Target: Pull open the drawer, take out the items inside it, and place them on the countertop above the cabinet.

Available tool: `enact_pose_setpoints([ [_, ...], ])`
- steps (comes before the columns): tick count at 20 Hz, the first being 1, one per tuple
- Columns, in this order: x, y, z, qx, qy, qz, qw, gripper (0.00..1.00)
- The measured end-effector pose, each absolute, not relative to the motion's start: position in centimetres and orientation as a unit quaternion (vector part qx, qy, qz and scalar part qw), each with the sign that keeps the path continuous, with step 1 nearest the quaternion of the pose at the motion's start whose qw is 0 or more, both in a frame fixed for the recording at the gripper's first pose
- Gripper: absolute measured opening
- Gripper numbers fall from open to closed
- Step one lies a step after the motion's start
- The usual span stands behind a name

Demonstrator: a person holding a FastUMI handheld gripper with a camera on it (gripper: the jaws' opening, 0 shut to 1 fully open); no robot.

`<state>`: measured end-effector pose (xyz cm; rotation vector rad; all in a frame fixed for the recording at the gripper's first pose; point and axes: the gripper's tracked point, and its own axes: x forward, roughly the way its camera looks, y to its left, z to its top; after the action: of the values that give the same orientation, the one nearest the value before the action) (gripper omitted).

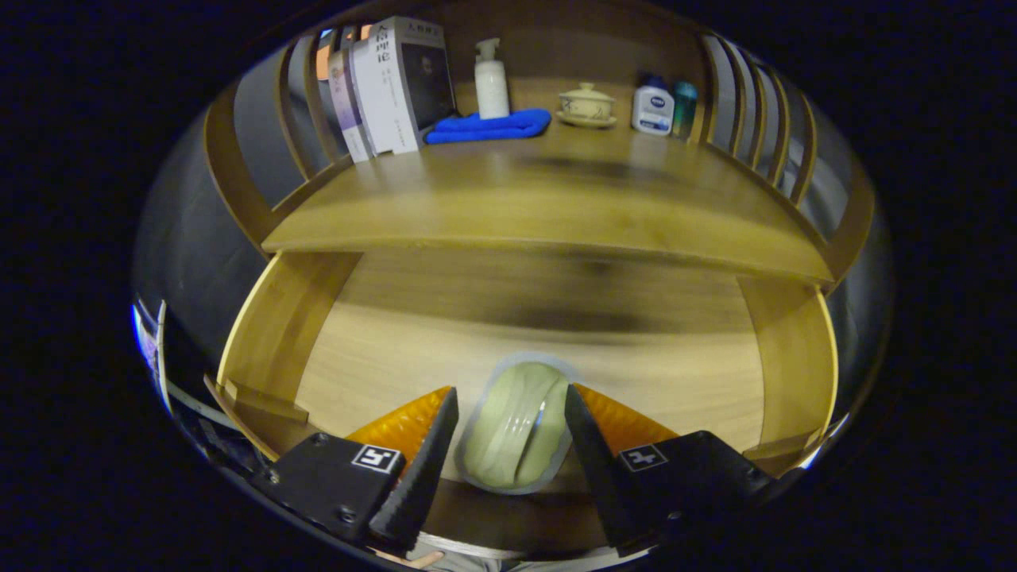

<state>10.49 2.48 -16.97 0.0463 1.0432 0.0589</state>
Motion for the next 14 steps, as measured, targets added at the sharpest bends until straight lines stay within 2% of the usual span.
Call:
enact_pose_setpoints([
  [4, 10.29, 1.94, -17.69, 0.024, 0.519, 0.026, 0.854, 0.74],
  [7, 10.34, 1.73, -17.8, 0.023, 0.52, 0.028, 0.853, 0.55],
  [10, 10.38, 1.96, -17.64, 0.026, 0.518, 0.034, 0.854, 0.41],
  [11, 10.37, 1.97, -17.71, 0.024, 0.516, 0.036, 0.856, 0.29],
  [14, 10.37, 2.17, -17.51, 0.01, 0.511, 0.05, 0.858, 0.2],
])
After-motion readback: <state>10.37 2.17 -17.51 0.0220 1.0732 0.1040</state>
